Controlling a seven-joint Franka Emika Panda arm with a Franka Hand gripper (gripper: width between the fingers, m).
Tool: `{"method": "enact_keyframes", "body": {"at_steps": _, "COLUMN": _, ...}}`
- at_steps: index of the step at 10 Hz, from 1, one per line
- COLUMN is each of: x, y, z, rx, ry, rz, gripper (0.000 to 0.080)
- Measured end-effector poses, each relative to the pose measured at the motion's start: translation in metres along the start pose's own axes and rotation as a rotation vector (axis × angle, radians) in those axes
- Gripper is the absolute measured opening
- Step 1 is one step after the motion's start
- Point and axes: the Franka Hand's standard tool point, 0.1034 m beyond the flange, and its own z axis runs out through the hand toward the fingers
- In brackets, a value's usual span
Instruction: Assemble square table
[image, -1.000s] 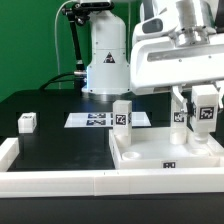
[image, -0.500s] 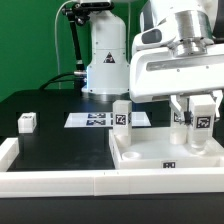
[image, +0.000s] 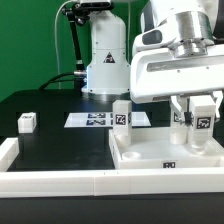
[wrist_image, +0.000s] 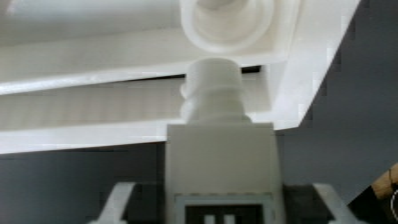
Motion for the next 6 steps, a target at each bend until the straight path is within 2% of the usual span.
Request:
{"method": "enact_keyframes", "body": {"at_steps": 1, "x": -0.001, "y": 0.001, "z": -0.001, "rx": -0.002, "ry": -0.001, "rz": 0.009, "gripper": 0.0288}}
{"method": "enact_keyframes", "body": {"at_steps": 3, "x": -0.015, "y": 0.0, "z": -0.007, "rx": -0.012, "ry": -0.018, "rz": 0.047, "gripper": 0.0288}}
{"method": "enact_keyframes", "body": {"at_steps": 6, "x": -0.027, "y": -0.003, "z": -0.007, "rx": -0.014, "ry": -0.036, "rz": 0.048, "gripper": 0.0288}}
